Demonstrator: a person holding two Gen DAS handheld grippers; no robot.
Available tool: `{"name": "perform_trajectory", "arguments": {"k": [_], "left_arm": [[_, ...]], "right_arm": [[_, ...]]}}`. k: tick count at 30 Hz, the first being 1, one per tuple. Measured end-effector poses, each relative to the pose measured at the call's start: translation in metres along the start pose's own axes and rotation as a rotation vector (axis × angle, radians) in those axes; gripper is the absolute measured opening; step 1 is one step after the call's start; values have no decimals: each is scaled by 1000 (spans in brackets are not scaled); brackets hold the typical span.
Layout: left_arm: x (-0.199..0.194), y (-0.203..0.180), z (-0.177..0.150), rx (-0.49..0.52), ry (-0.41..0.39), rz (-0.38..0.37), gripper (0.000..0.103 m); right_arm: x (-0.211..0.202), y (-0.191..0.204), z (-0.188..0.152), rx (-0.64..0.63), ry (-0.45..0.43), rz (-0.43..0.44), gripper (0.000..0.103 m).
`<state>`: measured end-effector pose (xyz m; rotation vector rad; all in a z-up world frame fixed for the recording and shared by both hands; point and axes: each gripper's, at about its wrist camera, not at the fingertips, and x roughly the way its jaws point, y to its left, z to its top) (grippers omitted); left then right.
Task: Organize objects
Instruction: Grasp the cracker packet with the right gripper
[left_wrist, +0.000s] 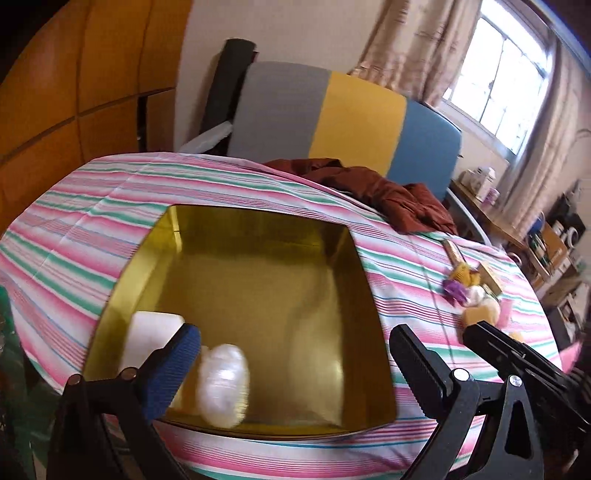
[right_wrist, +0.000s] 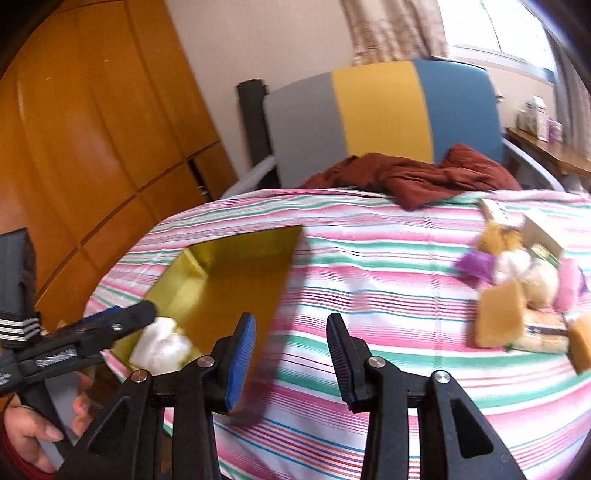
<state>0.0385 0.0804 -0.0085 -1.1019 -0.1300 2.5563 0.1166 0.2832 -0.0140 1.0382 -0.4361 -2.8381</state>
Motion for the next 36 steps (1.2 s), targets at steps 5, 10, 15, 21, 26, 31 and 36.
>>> {"name": "perform_trajectory", "arguments": {"k": [5, 10, 15, 21, 26, 31, 36], "left_arm": [[3, -37, -7, 61, 19, -41, 103], [8, -80, -16, 143, 53, -95, 103], [9, -112, -31, 198, 92, -140, 103], [9, -126, -40, 209, 113, -159, 103], [9, -128, -42, 206, 116, -152, 103], [12, -129, -44, 195, 136, -156, 103], [16, -128, -43, 200, 139, -139, 103]], "right_arm": [[-11, -46, -13, 31, 3, -53, 40], [-20, -105, -23, 88, 23, -160, 40], [-26, -174, -18, 153, 49, -261, 43], [-3, -247, 8, 182, 161, -253, 45], [22, -276, 25, 198, 249, -193, 47], [44, -287, 24, 181, 356, -182, 47], [33, -269, 8, 179, 406, -97, 47]]}}
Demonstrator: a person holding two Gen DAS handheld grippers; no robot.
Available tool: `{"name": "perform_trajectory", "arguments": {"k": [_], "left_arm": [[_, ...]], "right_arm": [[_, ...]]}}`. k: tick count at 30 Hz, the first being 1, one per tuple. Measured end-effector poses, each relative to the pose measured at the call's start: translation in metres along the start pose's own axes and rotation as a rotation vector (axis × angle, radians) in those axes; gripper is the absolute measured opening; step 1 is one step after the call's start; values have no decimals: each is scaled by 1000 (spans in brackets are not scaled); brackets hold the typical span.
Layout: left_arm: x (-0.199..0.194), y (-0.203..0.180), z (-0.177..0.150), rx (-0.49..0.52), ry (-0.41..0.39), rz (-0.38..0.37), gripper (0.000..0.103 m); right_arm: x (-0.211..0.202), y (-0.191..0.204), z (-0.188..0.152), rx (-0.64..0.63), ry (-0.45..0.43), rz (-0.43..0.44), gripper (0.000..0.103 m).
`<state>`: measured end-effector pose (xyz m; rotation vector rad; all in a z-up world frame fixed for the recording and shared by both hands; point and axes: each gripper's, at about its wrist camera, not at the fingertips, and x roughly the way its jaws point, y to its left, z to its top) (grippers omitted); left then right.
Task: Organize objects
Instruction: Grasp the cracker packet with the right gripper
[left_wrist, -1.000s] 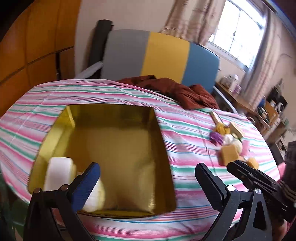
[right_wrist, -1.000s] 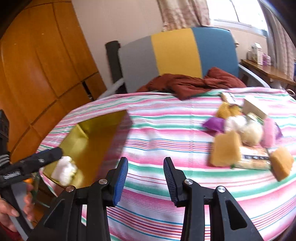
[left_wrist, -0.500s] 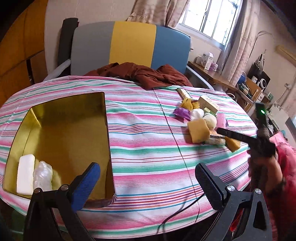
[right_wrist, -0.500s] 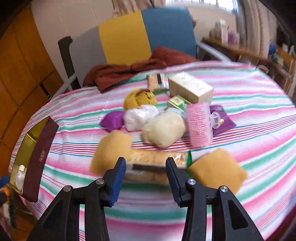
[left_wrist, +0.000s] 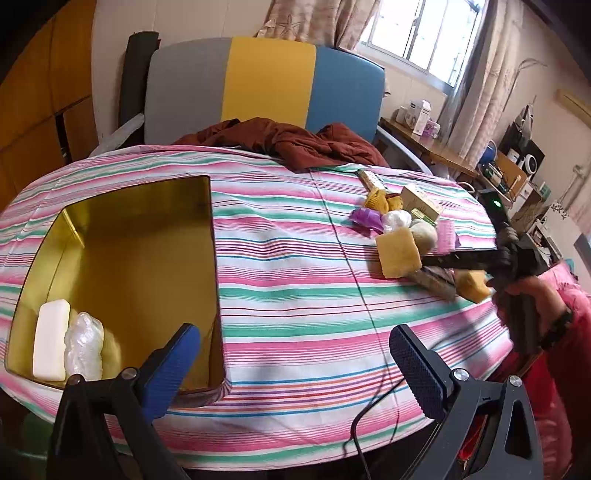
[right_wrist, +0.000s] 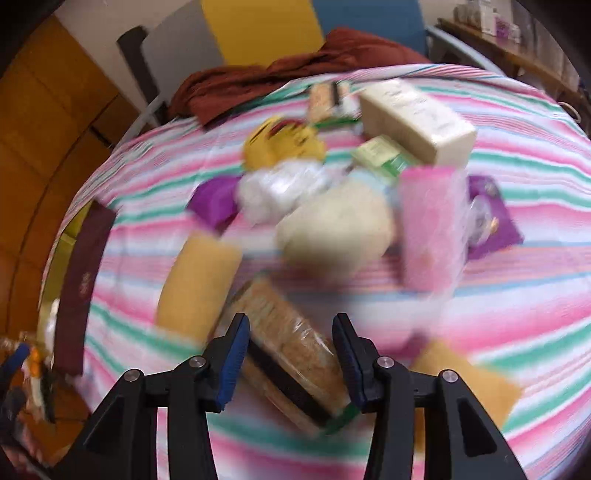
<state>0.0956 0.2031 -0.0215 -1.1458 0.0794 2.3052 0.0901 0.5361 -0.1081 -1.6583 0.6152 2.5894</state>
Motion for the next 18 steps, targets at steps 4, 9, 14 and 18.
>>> {"name": "perform_trajectory", "arguments": {"k": [4, 9, 14, 18], "left_arm": [[9, 1, 2, -17, 14, -2, 103], [18, -9, 6, -2, 27, -8, 103], [28, -21, 13, 37, 33, 8, 103], [41, -33, 22, 64, 39, 11, 103]], "right_arm": [[-6, 18, -28, -23, -4, 17, 48], [-2, 37, -43, -54, -87, -64, 48], [3, 44, -51, -63, -172, -112, 47], [0, 37, -56, -42, -257, -170, 46]]}}
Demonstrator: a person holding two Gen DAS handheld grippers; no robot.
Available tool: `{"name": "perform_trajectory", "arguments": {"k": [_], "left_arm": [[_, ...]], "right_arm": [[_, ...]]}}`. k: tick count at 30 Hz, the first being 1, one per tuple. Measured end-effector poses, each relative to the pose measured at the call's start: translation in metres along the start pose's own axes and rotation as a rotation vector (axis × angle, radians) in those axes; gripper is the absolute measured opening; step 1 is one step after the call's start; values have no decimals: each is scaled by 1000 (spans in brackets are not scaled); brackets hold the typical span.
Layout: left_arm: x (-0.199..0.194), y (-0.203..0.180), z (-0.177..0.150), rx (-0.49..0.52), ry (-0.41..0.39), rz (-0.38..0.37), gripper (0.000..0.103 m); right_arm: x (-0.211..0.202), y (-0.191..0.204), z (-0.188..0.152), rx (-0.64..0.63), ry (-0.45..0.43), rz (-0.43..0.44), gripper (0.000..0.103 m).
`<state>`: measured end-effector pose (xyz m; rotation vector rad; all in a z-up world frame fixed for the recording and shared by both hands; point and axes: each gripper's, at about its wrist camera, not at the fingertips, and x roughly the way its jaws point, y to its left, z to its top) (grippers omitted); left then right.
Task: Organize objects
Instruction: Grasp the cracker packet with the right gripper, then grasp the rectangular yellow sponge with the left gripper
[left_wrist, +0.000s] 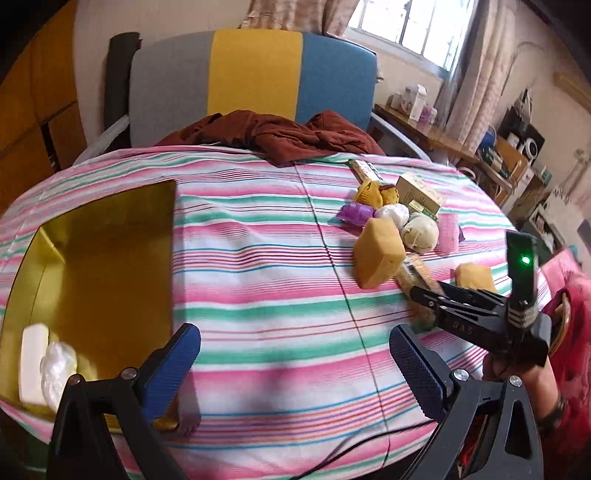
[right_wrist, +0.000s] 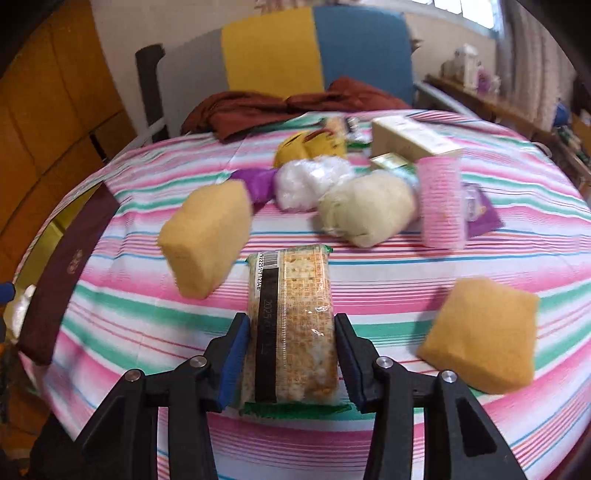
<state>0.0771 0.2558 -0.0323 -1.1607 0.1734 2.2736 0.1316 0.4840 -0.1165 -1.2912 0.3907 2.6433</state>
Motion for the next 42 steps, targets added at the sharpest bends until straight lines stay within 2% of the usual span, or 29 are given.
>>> {"name": "perform_trajectory", "arguments": {"k": [3, 8, 12, 13, 16, 20, 22, 28, 29, 32, 34, 38, 42], "left_arm": [[12, -10, 9, 15, -2, 7, 103], [44, -38, 26, 58, 32, -17, 103], [72, -64, 40, 110, 43, -46, 103], [80, -71, 43, 126, 48, -32, 103], [95, -83, 50, 140, 42, -57, 102], [111, -91, 56, 156, 32, -48, 100], [121, -92, 55, 161, 47, -39, 95], [144, -87, 52, 128, 88, -46, 67], [145, -86, 51, 128, 87, -50, 55], [143, -83, 44, 133, 64, -81, 43], [139, -85, 39, 160, 36, -76, 36], [131, -85, 27, 206, -13, -62, 34], [124, -75, 14, 200, -28, -82, 32]], "right_arm": [[-2, -8, -6, 43, -42, -32, 46], [-4, -25, -14, 125, -97, 16, 46], [-6, -27, -20, 135, -131, 27, 46], [-6, -27, -21, 132, -139, 28, 46], [-6, -28, -24, 129, -163, 37, 46], [-6, -27, -25, 127, -173, 35, 46], [-6, -26, -25, 123, -177, 30, 46], [-6, -25, -27, 116, -182, 23, 46], [-6, -25, -27, 117, -182, 24, 46], [-6, -24, -27, 112, -181, 20, 46], [-6, -23, -27, 105, -182, 12, 47], [-6, -19, -26, 89, -183, -8, 47], [-6, -16, -26, 83, -178, -32, 47]]}}
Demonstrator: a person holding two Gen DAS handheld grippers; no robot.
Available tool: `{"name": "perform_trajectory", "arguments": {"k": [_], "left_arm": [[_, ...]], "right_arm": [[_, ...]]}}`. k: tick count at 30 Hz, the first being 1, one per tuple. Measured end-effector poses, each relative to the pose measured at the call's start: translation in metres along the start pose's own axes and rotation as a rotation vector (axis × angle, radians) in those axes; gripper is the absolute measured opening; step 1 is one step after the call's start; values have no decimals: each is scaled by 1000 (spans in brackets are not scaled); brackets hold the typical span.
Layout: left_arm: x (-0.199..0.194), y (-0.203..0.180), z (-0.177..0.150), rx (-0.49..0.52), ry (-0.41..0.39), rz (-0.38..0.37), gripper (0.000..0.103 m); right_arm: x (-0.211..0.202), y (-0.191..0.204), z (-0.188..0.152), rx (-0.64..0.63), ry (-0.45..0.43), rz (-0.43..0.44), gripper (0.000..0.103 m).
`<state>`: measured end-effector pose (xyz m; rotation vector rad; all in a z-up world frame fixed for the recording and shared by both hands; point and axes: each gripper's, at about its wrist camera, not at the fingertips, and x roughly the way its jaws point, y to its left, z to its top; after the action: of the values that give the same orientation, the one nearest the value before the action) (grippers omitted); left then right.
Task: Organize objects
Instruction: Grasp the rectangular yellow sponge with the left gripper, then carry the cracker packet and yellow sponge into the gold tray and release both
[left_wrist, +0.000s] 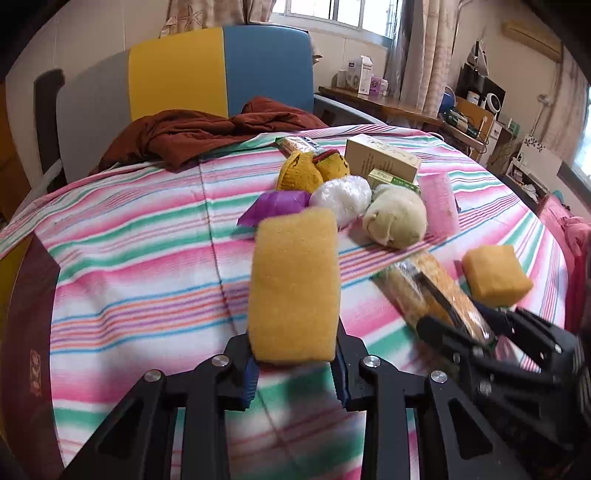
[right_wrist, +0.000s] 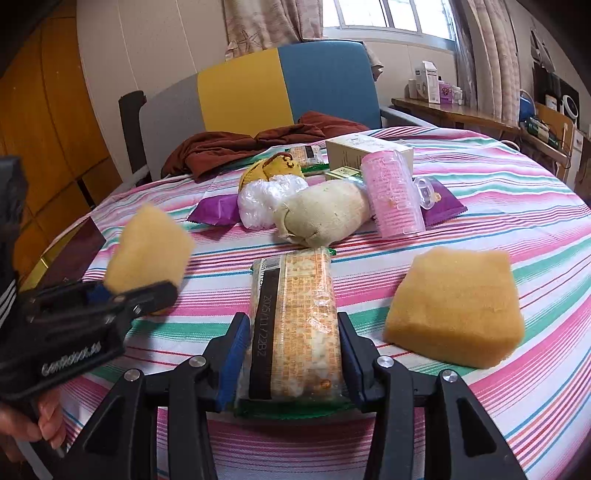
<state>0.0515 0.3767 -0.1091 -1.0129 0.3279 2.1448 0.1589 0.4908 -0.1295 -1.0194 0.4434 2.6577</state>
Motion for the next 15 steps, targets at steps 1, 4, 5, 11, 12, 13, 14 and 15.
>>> {"name": "perform_trajectory", "arguments": {"k": [1, 4, 5, 11, 12, 13, 14, 15], "left_arm": [[-1, 2, -3, -5, 3, -9, 31], [-10, 5, -10, -9, 3, -23, 30], [-14, 6, -13, -14, 1, -31, 30], [-41, 22, -21, -77, -7, -76, 30], [-46, 24, -23, -78, -13, -74, 30], [-51, 25, -24, -80, -19, -78, 30], [-56, 27, -26, -81, -24, -83, 30], [-61, 29, -28, -79, -28, -79, 30]], "right_arm": [[-1, 0, 0, 8, 1, -1, 47], [-3, 1, 1, 29, 11, -3, 45], [-4, 2, 2, 34, 20, -1, 44], [-11, 17, 0, 37, 66, 35, 43], [-12, 20, 0, 36, 72, 42, 43], [-13, 24, -1, 36, 77, 50, 43], [-15, 28, -1, 37, 83, 59, 43], [-17, 32, -1, 37, 85, 69, 43]]}}
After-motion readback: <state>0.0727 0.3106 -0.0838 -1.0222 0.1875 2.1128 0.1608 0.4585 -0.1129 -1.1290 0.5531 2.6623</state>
